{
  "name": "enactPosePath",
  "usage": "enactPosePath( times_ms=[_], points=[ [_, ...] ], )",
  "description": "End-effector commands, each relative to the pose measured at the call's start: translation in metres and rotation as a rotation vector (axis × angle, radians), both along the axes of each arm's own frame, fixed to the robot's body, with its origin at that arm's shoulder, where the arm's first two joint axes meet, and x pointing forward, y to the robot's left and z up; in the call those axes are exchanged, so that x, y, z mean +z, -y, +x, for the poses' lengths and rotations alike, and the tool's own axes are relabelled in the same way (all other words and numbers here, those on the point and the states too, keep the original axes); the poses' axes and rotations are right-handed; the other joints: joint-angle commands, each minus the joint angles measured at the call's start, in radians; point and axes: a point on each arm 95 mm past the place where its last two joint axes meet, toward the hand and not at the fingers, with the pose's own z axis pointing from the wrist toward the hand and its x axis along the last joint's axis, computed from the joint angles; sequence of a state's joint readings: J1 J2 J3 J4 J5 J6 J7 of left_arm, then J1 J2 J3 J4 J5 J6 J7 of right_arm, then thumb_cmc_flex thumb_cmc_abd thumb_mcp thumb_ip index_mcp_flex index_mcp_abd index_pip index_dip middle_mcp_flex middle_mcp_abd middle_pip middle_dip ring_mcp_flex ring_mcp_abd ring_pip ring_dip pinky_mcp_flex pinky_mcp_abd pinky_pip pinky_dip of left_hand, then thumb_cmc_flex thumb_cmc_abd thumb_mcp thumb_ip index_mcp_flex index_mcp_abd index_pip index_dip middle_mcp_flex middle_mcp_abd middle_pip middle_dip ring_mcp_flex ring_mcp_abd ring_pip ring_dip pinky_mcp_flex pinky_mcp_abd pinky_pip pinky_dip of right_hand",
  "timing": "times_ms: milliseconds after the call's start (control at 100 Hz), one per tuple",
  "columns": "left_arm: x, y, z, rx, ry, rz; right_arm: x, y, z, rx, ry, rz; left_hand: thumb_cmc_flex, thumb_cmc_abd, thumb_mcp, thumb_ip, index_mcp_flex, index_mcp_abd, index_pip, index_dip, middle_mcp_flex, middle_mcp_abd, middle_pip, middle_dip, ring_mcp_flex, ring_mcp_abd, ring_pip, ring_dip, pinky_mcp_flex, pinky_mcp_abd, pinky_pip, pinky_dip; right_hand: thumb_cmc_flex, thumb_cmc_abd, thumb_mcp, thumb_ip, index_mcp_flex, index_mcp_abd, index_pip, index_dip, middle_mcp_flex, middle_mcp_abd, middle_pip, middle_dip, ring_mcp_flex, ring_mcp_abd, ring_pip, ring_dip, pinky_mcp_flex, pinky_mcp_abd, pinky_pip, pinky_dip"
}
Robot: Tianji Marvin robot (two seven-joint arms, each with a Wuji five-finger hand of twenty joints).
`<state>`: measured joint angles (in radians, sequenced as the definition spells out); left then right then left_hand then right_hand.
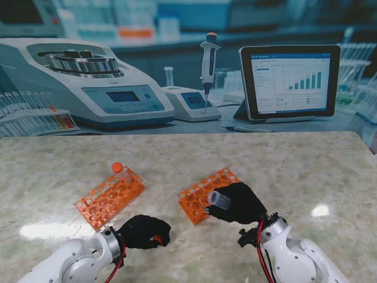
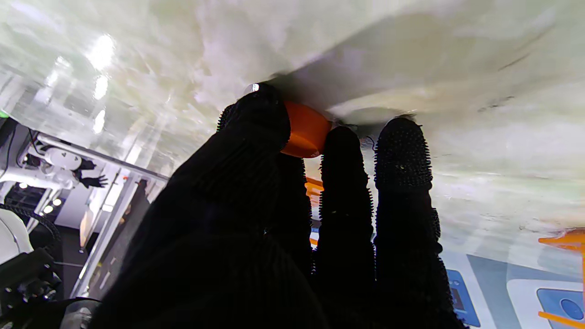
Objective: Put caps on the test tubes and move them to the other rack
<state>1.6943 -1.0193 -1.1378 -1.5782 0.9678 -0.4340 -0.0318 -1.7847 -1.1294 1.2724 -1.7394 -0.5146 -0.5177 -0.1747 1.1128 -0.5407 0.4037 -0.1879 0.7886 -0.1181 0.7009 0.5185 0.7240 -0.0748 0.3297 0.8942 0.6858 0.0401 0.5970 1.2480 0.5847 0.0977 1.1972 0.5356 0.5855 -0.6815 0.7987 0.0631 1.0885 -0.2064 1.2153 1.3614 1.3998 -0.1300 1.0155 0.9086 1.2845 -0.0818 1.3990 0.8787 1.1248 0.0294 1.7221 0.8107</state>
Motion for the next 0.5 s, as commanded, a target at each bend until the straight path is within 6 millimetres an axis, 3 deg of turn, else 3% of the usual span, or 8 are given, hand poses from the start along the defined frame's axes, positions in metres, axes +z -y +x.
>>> enactPosePath(
  times_ms=[0,490],
  points=[
    [-0.0256,-0.0117,-0.0071,0.025,-0.067,0.056,-0.0021,-0.0011,-0.0023,0.001,-0.009,0.005,0.178,-0.030,0.162,0.088,0.035,0.057,-0.014,-0.009,0.033,0.061,0.031,-0.004,0.045,-0.006,-0.078,-0.090,0.001,0.040,-0.136,-0.113,0.053,0.015,-0.001,-0.024,0.018,-0.026,0.070,0.047,0.040,-0.006,-0.004,0.019,0.037,-0.090,0.214,0.073,0.076,-0.085,0.289,0.027],
    [-0.0259,-0.0085,0.0014,0.042,-0.061,0.043,-0.0032,-0.0010,-0.0012,0.004,-0.015,0.009,0.178,-0.044,0.230,0.057,0.119,0.076,-0.051,-0.055,0.072,0.065,0.020,-0.051,0.091,0.010,-0.139,-0.120,0.040,0.060,-0.195,-0.176,0.051,0.017,-0.005,-0.034,0.017,-0.032,0.066,0.048,0.040,-0.007,-0.007,0.021,0.037,-0.090,0.214,0.073,0.076,-0.085,0.288,0.026]
  ],
)
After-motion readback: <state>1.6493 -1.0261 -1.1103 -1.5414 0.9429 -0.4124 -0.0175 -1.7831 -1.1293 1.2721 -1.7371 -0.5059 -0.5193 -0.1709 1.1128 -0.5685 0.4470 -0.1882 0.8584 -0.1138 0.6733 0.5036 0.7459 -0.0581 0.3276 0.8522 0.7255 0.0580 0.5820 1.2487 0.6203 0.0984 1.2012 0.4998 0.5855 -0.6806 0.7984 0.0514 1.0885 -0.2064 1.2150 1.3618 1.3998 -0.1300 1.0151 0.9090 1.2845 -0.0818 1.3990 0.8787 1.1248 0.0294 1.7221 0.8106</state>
